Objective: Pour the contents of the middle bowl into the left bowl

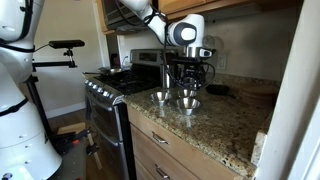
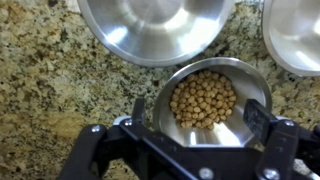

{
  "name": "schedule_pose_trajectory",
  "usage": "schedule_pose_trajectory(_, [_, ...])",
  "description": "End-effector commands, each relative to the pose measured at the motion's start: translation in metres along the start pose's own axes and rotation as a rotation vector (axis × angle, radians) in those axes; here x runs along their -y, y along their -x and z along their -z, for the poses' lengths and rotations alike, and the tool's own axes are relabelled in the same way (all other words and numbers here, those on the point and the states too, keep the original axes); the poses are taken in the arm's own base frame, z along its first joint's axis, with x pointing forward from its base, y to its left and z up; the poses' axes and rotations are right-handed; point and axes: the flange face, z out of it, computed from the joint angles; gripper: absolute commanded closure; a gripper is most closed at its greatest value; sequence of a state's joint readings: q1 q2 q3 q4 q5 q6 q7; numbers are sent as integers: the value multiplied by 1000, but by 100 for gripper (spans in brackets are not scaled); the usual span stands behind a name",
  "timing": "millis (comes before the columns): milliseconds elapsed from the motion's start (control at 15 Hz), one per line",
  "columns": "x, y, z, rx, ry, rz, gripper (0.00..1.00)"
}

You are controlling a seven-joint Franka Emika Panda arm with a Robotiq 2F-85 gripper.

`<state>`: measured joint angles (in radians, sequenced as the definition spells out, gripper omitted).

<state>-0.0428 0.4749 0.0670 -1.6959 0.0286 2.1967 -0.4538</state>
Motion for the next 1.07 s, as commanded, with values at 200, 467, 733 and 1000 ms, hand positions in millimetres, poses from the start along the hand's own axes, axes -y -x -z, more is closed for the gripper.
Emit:
schedule_pose_trajectory(200, [-15, -7, -21, 15, 25, 6, 0])
schedule_pose_trajectory(467, [-25, -11, -34, 22, 26, -4, 0])
schedule_pose_trajectory(733, [-32, -20, -39, 14, 25, -14, 0])
schedule_pose_trajectory(1000, [-38, -30, -37, -7, 31, -23, 0])
